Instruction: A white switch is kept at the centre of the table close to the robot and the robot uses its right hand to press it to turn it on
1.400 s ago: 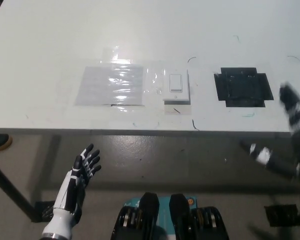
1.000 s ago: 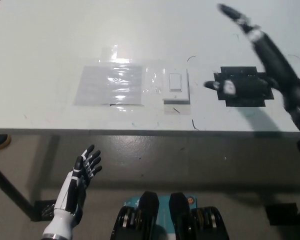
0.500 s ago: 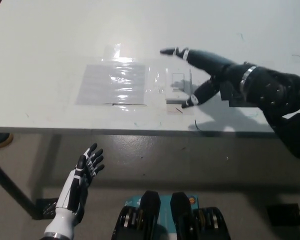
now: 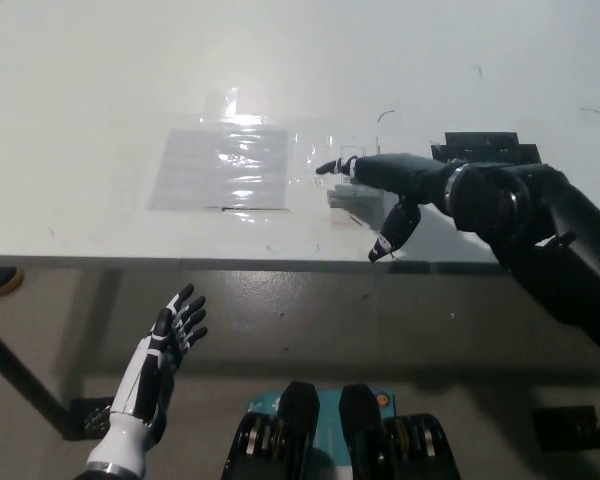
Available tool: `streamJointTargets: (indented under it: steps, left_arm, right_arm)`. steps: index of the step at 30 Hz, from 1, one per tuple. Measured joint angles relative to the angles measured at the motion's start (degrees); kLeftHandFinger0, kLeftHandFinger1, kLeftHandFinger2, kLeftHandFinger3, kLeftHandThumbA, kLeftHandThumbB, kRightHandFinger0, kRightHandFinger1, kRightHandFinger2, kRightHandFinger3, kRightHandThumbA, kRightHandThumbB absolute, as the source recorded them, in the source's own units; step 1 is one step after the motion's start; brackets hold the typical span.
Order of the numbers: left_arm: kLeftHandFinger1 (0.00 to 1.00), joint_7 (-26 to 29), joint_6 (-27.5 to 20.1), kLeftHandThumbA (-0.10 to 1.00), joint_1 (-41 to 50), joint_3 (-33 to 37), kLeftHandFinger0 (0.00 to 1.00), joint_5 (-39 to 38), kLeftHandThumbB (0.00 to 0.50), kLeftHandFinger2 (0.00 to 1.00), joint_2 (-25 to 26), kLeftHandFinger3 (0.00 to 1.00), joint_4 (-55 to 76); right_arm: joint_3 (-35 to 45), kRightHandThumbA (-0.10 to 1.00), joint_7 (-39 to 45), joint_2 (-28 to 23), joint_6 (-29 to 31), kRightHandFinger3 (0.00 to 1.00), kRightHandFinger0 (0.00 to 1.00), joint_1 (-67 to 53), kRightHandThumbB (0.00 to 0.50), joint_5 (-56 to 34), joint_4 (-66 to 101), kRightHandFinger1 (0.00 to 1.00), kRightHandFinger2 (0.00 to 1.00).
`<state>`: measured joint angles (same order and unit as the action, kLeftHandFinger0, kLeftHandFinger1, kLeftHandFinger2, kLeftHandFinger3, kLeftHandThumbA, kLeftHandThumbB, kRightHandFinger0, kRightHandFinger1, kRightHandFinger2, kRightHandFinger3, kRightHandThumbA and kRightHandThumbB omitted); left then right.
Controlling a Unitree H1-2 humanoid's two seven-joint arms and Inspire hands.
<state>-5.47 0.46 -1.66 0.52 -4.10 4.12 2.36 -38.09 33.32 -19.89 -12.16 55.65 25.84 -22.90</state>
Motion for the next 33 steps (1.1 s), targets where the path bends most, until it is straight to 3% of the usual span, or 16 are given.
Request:
streamJointTargets:
  steps: [10, 29, 33]
  left_arm:
    - [1.00, -0.02, 0.02, 1.00, -0.01, 0.01, 1.00, 0.00, 0.104, 1.00, 0.00, 1.00, 0.01]
    - [1.00, -0.61, 0.05, 1.00, -0.01, 0.00, 1.00, -0.13, 0.081, 1.00, 0.06, 1.00, 0.05]
    - [1.00, -0.63, 0.04, 1.00, -0.01, 0.00, 1.00, -0.13, 0.099, 1.00, 0.07, 1.00, 0.06]
  right_arm:
    - [-0.38, 1.00, 1.23, 0.65, 0.05, 1.00, 1.00, 1.08, 0.300, 2.68, -2.23, 1.00, 1.00]
    - [0.88, 1.00, 1.91, 1.58, 1.09, 1.00, 1.00, 4.83, 0.294, 4.18, -6.81, 1.00, 1.00]
    - [0.91, 1.00, 1.90, 1.79, 1.74, 1.00, 1.00, 4.83, 0.289, 4.38, -8.16, 1.00, 1.00]
